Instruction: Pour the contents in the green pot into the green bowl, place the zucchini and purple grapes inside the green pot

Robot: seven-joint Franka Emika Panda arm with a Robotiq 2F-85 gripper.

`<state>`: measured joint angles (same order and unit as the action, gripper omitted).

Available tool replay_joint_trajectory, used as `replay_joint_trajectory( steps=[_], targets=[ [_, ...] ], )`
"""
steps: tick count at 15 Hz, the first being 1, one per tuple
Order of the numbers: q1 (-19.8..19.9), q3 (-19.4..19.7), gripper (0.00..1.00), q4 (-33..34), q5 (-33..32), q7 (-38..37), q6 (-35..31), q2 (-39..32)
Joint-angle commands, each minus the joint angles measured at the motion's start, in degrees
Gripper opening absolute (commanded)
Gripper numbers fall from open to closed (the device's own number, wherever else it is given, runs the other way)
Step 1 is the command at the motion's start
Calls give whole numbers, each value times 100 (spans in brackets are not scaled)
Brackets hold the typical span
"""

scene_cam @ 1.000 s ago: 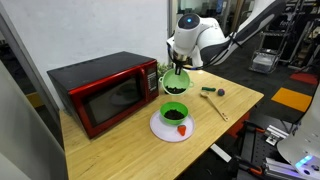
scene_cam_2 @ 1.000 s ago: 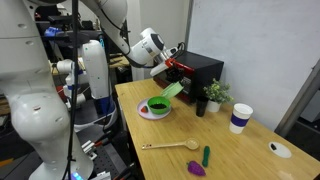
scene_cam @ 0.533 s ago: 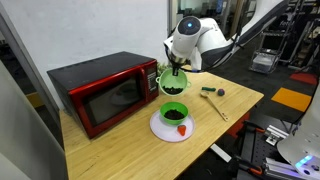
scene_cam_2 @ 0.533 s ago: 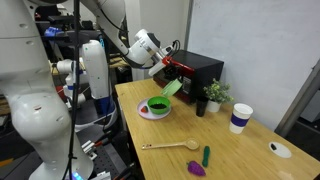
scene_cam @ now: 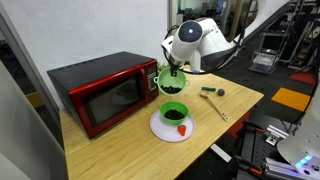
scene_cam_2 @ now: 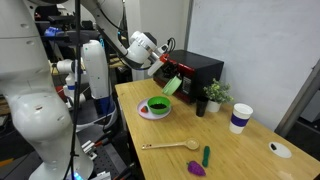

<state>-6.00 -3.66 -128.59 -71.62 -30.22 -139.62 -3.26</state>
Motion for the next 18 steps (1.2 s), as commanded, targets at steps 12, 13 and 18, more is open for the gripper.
replay_joint_trajectory(
  steps=[12, 13, 18],
  targets=[
    [-142, -274, 2, -372, -1676, -166, 303, 203],
    [-142, -275, 2, -391, -1772, -173, 330, 206],
    [-177, -342, 2, -511, -2440, -332, 646, 239]
  ],
)
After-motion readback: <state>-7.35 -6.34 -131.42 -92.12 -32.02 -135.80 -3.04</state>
